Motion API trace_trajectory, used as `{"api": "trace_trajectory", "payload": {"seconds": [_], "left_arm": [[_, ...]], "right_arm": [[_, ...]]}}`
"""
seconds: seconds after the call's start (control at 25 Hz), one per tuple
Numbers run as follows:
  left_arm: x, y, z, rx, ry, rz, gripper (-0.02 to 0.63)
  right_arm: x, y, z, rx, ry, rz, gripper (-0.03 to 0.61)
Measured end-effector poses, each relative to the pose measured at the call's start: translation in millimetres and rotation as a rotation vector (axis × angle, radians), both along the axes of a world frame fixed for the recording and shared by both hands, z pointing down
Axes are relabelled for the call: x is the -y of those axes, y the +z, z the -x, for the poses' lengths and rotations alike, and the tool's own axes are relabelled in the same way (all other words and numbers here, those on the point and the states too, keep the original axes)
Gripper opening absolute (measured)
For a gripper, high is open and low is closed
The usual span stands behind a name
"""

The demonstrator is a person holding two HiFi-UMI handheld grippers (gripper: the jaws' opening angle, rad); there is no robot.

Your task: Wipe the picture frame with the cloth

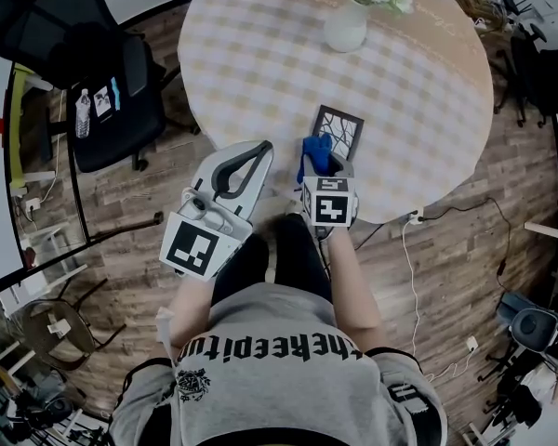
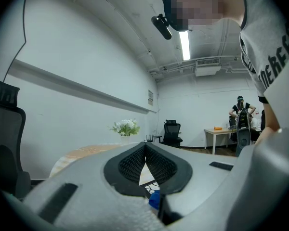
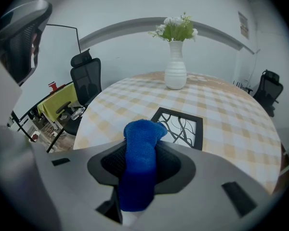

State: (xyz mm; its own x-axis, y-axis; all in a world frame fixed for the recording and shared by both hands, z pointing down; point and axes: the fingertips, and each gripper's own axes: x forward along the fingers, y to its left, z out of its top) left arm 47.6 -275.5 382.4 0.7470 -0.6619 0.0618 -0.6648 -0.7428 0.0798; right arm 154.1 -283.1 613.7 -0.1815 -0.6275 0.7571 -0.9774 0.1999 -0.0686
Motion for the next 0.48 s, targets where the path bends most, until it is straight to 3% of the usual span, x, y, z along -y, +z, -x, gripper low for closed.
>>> {"api": "trace_trajectory", "payload": {"seconds": [0.48], "left_arm": [[-7, -4, -17, -0.002, 0.045, -0.013, 0.015]], "right_arm": [[-17, -1, -49, -0.037, 0.102, -0.002, 0.149]]}}
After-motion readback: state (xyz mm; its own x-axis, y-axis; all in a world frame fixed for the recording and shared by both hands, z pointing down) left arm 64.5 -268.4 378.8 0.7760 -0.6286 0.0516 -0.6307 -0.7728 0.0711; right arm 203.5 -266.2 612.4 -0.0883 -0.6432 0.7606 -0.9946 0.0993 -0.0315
